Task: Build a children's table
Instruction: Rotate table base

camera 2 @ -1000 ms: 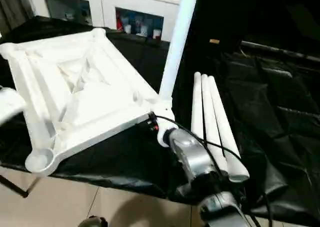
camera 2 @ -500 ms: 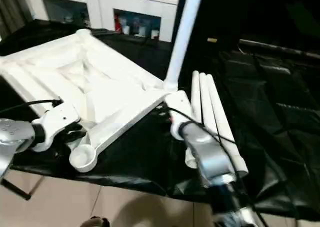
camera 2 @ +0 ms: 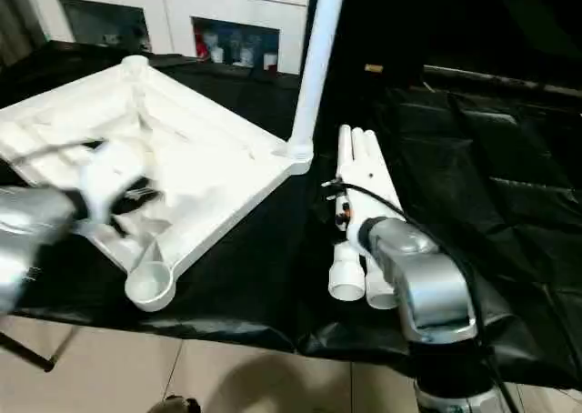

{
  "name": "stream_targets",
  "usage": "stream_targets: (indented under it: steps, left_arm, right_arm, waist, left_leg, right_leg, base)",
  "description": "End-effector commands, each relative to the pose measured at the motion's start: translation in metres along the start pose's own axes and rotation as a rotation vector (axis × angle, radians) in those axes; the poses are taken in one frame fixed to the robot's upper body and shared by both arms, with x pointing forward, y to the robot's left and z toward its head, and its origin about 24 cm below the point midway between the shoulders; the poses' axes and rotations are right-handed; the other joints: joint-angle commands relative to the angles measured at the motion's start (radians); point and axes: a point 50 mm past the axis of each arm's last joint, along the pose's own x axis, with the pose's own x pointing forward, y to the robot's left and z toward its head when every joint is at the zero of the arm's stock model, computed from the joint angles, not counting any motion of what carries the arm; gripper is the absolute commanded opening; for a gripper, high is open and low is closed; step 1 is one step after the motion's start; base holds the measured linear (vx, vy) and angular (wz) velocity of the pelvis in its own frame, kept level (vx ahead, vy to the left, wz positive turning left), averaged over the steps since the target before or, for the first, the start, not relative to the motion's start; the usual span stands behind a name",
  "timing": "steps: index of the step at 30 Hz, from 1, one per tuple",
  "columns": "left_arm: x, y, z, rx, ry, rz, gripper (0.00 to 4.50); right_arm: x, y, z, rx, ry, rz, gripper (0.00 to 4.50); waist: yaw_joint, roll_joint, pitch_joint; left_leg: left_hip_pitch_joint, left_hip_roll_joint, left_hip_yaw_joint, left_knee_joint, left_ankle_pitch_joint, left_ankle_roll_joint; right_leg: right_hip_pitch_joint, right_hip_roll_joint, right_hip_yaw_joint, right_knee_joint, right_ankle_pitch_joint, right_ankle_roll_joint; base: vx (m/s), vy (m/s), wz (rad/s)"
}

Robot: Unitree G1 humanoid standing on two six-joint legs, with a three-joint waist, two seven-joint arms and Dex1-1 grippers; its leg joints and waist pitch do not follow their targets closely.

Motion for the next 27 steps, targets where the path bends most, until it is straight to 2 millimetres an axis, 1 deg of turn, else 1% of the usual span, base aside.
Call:
stream_targets:
  steps: [1,2,3,4,5,6,7,8,9,10,11,12,13,14,15,17,18,20,21,22,23,24,25,26,27]
  left_arm:
    - [-0.016,0.013,-0.007,0.025,0.086,0.014,1.14]
    - [-0.023,0.016,-0.015,0.048,0.139,0.009,1.14]
    - [-0.029,0.018,-0.022,0.069,0.191,-0.002,1.14]
    - [-0.035,0.019,-0.028,0.089,0.237,-0.012,1.14]
    - [-0.042,0.019,-0.036,0.109,0.282,-0.034,1.14]
    - [-0.046,0.017,-0.04,0.108,0.303,-0.064,1.14]
    - [-0.049,0.015,-0.043,0.098,0.314,-0.094,1.14]
    - [-0.051,0.01,-0.044,0.096,0.315,-0.135,1.14]
    - [-0.05,0.002,-0.043,0.086,0.302,-0.192,1.14]
    - [-0.049,-0.009,-0.042,0.08,0.289,-0.255,1.14]
    - [-0.048,-0.018,-0.041,0.071,0.275,-0.31,1.14]
    - [-0.047,-0.022,-0.04,0.065,0.27,-0.33,1.14]
    - [-0.045,-0.029,-0.04,0.061,0.261,-0.357,1.14]
    - [-0.044,-0.032,-0.039,0.06,0.256,-0.371,1.14]
    - [-0.043,-0.035,-0.039,0.059,0.252,-0.383,1.14]
    - [-0.035,-0.046,-0.04,0.062,0.237,-0.423,1.14]
    - [-0.033,-0.047,-0.04,0.058,0.23,-0.427,1.14]
    - [-0.023,-0.054,-0.036,0.04,0.194,-0.435,1.14]
    - [-0.023,-0.054,-0.036,0.04,0.194,-0.435,1.14]
    - [-0.012,-0.057,-0.033,0.025,0.17,-0.412,1.14]
    - [-0.008,-0.057,-0.032,0.029,0.165,-0.404,1.14]
    - [-0.008,-0.057,-0.032,0.029,0.165,-0.404,1.14]
    - [-0.006,-0.058,-0.031,0.032,0.162,-0.401,1.14]
    - [-0.004,-0.058,-0.031,0.04,0.16,-0.395,1.14]
    - [0.001,-0.058,-0.029,0.051,0.153,-0.382,1.14]
  right_arm:
    - [-0.008,-0.005,0.007,0.043,0.011,-0.024,3.91]
    - [-0.009,-0.006,0.008,0.058,0.024,-0.03,3.91]
    - [-0.01,-0.007,0.008,0.073,0.035,-0.035,4.12]
    - [-0.01,-0.007,0.008,0.088,0.046,-0.038,4.17]
    - [-0.011,-0.007,0.008,0.104,0.053,-0.037,4.17]
    - [-0.011,-0.008,0.008,0.115,0.061,-0.038,4.17]
    - [-0.01,-0.008,0.008,0.125,0.071,-0.035,4.38]
    - [-0.009,-0.008,0.007,0.138,0.087,-0.034,4.46]
    - [-0.008,-0.009,0.005,0.146,0.103,-0.038,4.46]
    - [-0.006,-0.009,0.004,0.159,0.125,-0.038,4.46]
    - [-0.005,-0.008,0.003,0.174,0.141,-0.032,4.46]
    - [-0.005,-0.008,0.002,0.182,0.147,-0.028,4.46]
    - [-0.004,-0.007,0.002,0.207,0.155,-0.017,4.46]
    - [-0.003,-0.006,0.002,0.224,0.161,-0.009,4.46]
    - [-0.002,-0.005,0.001,0.232,0.167,-0.004,4.46]
    - [0.002,-0.005,-0.003,0.236,0.197,-0.013,4.46]
    - [0.003,-0.005,-0.003,0.233,0.2,-0.016,4.46]
    - [0.007,-0.004,-0.005,0.224,0.222,-0.041,4.46]
    - [0.007,-0.004,-0.005,0.224,0.222,-0.041,4.46]
    - [0.011,-0.006,-0.004,0.235,0.224,-0.077,4.46]
    - [0.013,-0.006,-0.004,0.241,0.227,-0.075,4.46]
    - [0.013,-0.006,-0.004,0.241,0.227,-0.075,4.46]
    - [0.014,-0.005,-0.004,0.244,0.229,-0.072,4.46]
    - [0.015,-0.005,-0.005,0.254,0.231,-0.066,4.46]
    - [0.018,-0.003,-0.006,0.277,0.237,-0.042,4.46]
  waist:
    - [0.005,0.022,-0.069]
    - [0.002,0.023,-0.068]
    - [0.003,0.024,-0.067]
    - [0.0,0.018,-0.063]
    - [0.002,0.018,-0.063]
    - [0.0,0.021,-0.061]
    - [0.002,0.023,-0.061]
    - [0.004,0.026,-0.061]
    - [0.005,0.018,-0.059]
    - [0.013,0.024,-0.059]
    - [0.015,0.025,-0.059]
    - [0.015,0.026,-0.057]
    - [0.015,0.024,-0.058]
    - [0.016,0.026,-0.059]
    - [0.014,0.023,-0.059]
    - [0.011,0.022,-0.059]
    - [0.011,0.021,-0.059]
    - [0.009,0.023,-0.059]
    - [0.008,0.021,-0.06]
    - [0.009,0.024,-0.061]
    - [0.009,0.024,-0.061]
    - [0.011,0.022,-0.061]
    - [0.01,0.021,-0.061]
    - [0.01,0.021,-0.061]
    - [0.008,0.024,-0.061]
  left_leg:
    - [0.038,-0.001,-0.001,-0.057,-0.213,-0.085]
    - [0.036,-0.001,-0.001,-0.06,-0.216,-0.087]
    - [0.037,-0.001,-0.002,-0.059,-0.222,-0.091]
    - [0.043,0.002,0.0,-0.063,-0.254,-0.098]
    - [0.044,0.003,-0.001,-0.062,-0.263,-0.098]
    - [0.044,0.004,-0.001,-0.067,-0.288,-0.104]
    - [0.047,0.005,-0.002,-0.067,-0.298,-0.108]
    - [0.052,0.007,-0.001,-0.067,-0.32,-0.114]
    - [0.052,0.006,0.0,-0.068,-0.327,-0.114]
    - [0.055,0.007,-0.001,-0.07,-0.344,-0.123]
    - [0.057,0.007,-0.001,-0.069,-0.353,-0.128]
    - [0.055,0.007,-0.001,-0.071,-0.369,-0.134]
    - [0.056,0.005,-0.001,-0.07,-0.383,-0.134]
    - [0.054,0.005,-0.003,-0.071,-0.382,-0.136]
    - [0.048,0.003,-0.004,-0.072,-0.374,-0.137]
    - [0.048,0.002,-0.003,-0.072,-0.377,-0.138]
    - [0.048,0.001,-0.004,-0.071,-0.383,-0.139]
    - [0.047,0.001,-0.005,-0.071,-0.38,-0.141]
    - [0.048,-0.001,-0.004,-0.07,-0.388,-0.141]
    - [0.049,-0.002,-0.004,-0.068,-0.392,-0.141]
    - [0.052,-0.002,-0.004,-0.067,-0.398,-0.142]
    - [0.055,-0.002,-0.004,-0.065,-0.411,-0.14]
    - [0.048,-0.002,-0.007,-0.068,-0.404,-0.138]
    - [0.047,-0.002,-0.008,-0.068,-0.399,-0.138]
    - [0.048,-0.003,-0.007,-0.068,-0.405,-0.137]
  right_leg:
    - [0.031,-0.028,0.018,-0.064,-0.072,-0.142]
    - [0.03,-0.027,0.018,-0.065,-0.082,-0.14]
    - [0.029,-0.028,0.018,-0.065,-0.093,-0.137]
    - [0.021,-0.026,0.019,-0.071,-0.133,-0.132]
    - [0.02,-0.029,0.019,-0.07,-0.146,-0.133]
    - [0.016,-0.028,0.019,-0.072,-0.18,-0.13]
    - [0.014,-0.03,0.019,-0.073,-0.189,-0.13]
    - [0.008,-0.03,0.02,-0.074,-0.203,-0.132]
    - [0.007,-0.03,0.02,-0.076,-0.213,-0.132]
    - [0.004,-0.033,0.02,-0.076,-0.228,-0.135]
    - [0.001,-0.033,0.02,-0.074,-0.228,-0.135]
    - [0.002,-0.032,0.02,-0.075,-0.238,-0.133]
    - [0.0,-0.033,0.021,-0.077,-0.25,-0.128]
    - [0.003,-0.034,0.02,-0.076,-0.251,-0.127]
    - [0.007,-0.033,0.019,-0.076,-0.252,-0.121]
    - [0.006,-0.034,0.02,-0.08,-0.273,-0.11]
    - [0.007,-0.036,0.02,-0.082,-0.296,-0.106]
    - [0.008,-0.036,0.02,-0.083,-0.304,-0.102]
    - [0.006,-0.035,0.021,-0.084,-0.312,-0.1]
    - [0.004,-0.035,0.022,-0.085,-0.32,-0.097]
    - [0.002,-0.035,0.023,-0.087,-0.327,-0.097]
    - [0.0,-0.036,0.023,-0.09,-0.343,-0.094]
    - [0.007,-0.036,0.021,-0.087,-0.343,-0.092]
    - [0.008,-0.036,0.021,-0.087,-0.341,-0.09]
    - [0.006,-0.034,0.021,-0.089,-0.343,-0.085]
  base:
    - [0.0,0.0,0.0]
    - [0.0,0.0,0.0]
    - [0.0,0.0,0.0]
    - [0.0,0.0,0.0]
    - [0.0,0.0,0.0]
    - [0.0,0.0,0.0]
    - [0.0,0.0,0.0]
    - [0.0,0.0,0.0]
    - [0.0,0.0,0.0]
    - [0.0,0.0,0.0]
    - [0.0,0.0,0.0]
    - [0.0,0.0,0.0]
    - [0.0,0.0,0.0]
    - [0.0,0.0,0.0]
    - [0.0,0.0,0.0]
    - [0.0,0.0,0.0]
    - [0.0,0.0,0.0]
    - [0.0,0.0,0.0]
    - [0.0,0.0,0.0]
    - [0.0,0.0,0.0]
    - [0.0,0.0,0.0]
    - [0.0,0.0,0.0]
    - [0.0,0.0,0.0]
    - [0.0,0.0,0.0]
    - [0.0,0.0,0.0]
